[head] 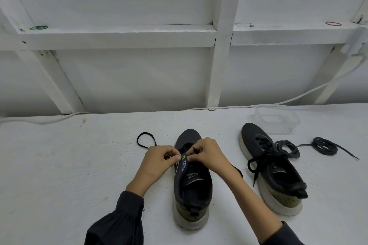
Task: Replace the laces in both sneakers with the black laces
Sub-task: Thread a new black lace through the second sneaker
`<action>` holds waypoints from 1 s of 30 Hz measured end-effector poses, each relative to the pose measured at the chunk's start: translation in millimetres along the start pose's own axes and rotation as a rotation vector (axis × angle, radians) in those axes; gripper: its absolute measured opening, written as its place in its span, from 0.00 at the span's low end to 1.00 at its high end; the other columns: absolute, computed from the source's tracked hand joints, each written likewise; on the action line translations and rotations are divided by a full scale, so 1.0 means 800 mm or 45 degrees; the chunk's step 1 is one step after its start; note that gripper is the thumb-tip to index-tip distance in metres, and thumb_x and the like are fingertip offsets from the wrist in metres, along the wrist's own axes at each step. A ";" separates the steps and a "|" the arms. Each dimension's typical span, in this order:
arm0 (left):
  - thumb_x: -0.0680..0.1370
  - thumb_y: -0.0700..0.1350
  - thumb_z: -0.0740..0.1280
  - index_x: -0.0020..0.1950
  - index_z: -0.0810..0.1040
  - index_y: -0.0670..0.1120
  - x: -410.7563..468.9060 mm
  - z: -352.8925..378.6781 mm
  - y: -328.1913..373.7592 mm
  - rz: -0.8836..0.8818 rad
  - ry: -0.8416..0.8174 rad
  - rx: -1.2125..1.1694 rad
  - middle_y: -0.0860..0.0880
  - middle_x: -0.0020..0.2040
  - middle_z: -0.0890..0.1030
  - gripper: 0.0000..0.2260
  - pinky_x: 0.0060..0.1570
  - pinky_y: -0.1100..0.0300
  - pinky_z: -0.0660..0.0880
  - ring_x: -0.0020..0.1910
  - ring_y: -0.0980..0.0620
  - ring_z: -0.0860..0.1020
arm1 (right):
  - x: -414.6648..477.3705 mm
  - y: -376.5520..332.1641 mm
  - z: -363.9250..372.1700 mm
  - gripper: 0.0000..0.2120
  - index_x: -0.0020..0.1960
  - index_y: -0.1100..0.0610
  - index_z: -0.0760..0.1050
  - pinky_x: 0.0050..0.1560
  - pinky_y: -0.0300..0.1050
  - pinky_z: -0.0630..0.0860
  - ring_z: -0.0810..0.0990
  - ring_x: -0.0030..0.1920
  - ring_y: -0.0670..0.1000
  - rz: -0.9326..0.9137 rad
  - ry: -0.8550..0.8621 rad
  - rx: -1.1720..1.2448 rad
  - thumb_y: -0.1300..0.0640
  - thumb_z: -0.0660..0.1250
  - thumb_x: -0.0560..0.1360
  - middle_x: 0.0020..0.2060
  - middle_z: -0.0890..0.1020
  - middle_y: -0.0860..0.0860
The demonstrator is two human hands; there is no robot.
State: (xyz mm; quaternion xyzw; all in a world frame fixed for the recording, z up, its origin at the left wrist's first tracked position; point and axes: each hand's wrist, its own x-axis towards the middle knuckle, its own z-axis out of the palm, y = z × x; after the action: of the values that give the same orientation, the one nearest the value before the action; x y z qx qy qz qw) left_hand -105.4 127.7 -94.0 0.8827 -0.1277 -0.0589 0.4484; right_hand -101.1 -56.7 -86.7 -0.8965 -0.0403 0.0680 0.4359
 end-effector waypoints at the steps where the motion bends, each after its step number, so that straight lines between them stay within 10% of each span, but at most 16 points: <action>1: 0.75 0.43 0.72 0.42 0.84 0.50 0.003 -0.003 0.004 0.004 -0.020 0.063 0.55 0.38 0.84 0.04 0.43 0.68 0.76 0.39 0.60 0.80 | 0.000 0.001 0.001 0.05 0.43 0.58 0.86 0.38 0.31 0.70 0.77 0.35 0.41 0.006 0.005 0.032 0.63 0.76 0.67 0.33 0.79 0.43; 22: 0.75 0.40 0.65 0.44 0.82 0.41 0.035 -0.005 0.046 -0.093 -0.268 0.714 0.44 0.43 0.83 0.07 0.44 0.52 0.77 0.45 0.45 0.80 | 0.000 0.001 0.006 0.08 0.44 0.59 0.86 0.46 0.42 0.76 0.77 0.39 0.46 0.070 0.032 0.076 0.65 0.77 0.66 0.35 0.79 0.47; 30: 0.74 0.43 0.72 0.39 0.82 0.48 0.036 -0.007 0.041 -0.091 -0.230 0.463 0.53 0.31 0.80 0.04 0.37 0.68 0.71 0.31 0.59 0.77 | -0.001 0.000 0.005 0.07 0.44 0.58 0.86 0.45 0.45 0.77 0.76 0.35 0.43 0.072 0.001 0.027 0.64 0.75 0.67 0.31 0.78 0.44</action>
State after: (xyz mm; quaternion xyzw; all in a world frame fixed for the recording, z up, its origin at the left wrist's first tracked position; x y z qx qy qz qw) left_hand -82.4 105.6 -63.5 0.9442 -0.1444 -0.1296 0.2661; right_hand -102.7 -53.5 -88.8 -0.8927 -0.0140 0.0802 0.4433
